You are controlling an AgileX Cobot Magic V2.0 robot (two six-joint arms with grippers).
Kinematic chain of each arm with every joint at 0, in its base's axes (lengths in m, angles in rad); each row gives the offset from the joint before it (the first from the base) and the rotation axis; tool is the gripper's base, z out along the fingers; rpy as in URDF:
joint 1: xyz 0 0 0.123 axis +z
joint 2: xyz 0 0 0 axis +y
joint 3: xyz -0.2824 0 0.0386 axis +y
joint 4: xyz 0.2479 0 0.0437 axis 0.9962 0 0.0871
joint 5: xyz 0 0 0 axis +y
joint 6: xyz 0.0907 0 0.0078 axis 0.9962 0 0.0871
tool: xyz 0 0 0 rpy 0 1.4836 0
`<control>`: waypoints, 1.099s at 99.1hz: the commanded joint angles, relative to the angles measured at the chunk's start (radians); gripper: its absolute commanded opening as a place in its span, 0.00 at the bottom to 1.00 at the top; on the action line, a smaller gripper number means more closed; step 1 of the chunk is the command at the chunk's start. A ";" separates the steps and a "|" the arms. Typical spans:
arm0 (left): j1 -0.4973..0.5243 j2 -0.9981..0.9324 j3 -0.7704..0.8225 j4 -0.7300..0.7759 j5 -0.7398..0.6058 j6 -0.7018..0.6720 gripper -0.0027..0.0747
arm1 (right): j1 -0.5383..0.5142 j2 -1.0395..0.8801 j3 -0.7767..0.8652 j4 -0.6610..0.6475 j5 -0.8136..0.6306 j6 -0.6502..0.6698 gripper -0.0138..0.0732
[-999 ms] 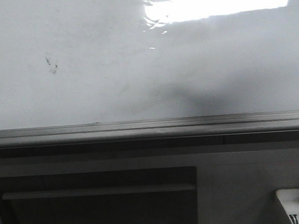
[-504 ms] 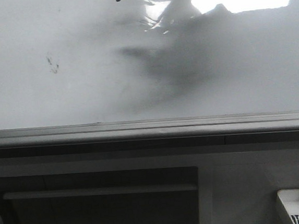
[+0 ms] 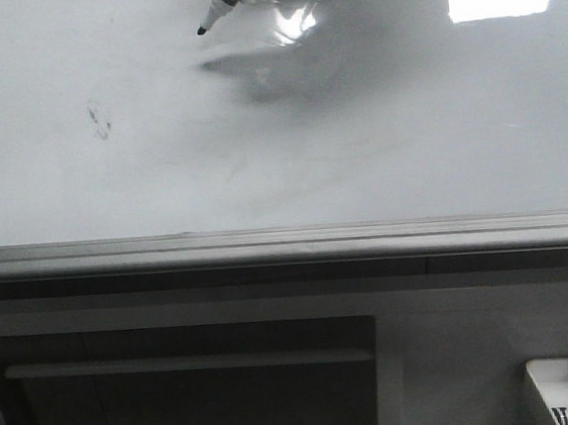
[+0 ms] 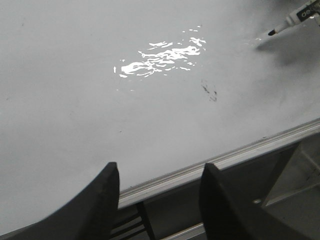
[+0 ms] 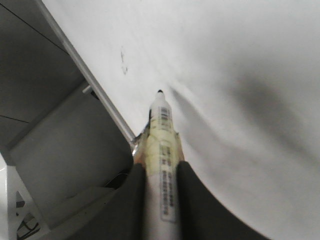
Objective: Write number 2 on whiteboard
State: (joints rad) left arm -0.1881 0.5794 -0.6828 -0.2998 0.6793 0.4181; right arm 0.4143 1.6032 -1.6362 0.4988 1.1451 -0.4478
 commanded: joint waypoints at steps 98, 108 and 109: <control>0.004 0.002 -0.024 -0.026 -0.078 -0.009 0.47 | -0.005 -0.060 0.092 -0.128 -0.082 0.072 0.14; 0.004 0.002 -0.024 -0.026 -0.078 -0.009 0.47 | 0.033 -0.030 0.118 -0.128 -0.154 0.072 0.14; 0.004 0.002 -0.024 -0.026 -0.078 -0.009 0.47 | 0.038 -0.028 0.118 -0.128 -0.156 0.072 0.14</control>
State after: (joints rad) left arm -0.1881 0.5794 -0.6814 -0.2998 0.6754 0.4181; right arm 0.4320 1.5798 -1.5139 0.3858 1.1184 -0.3811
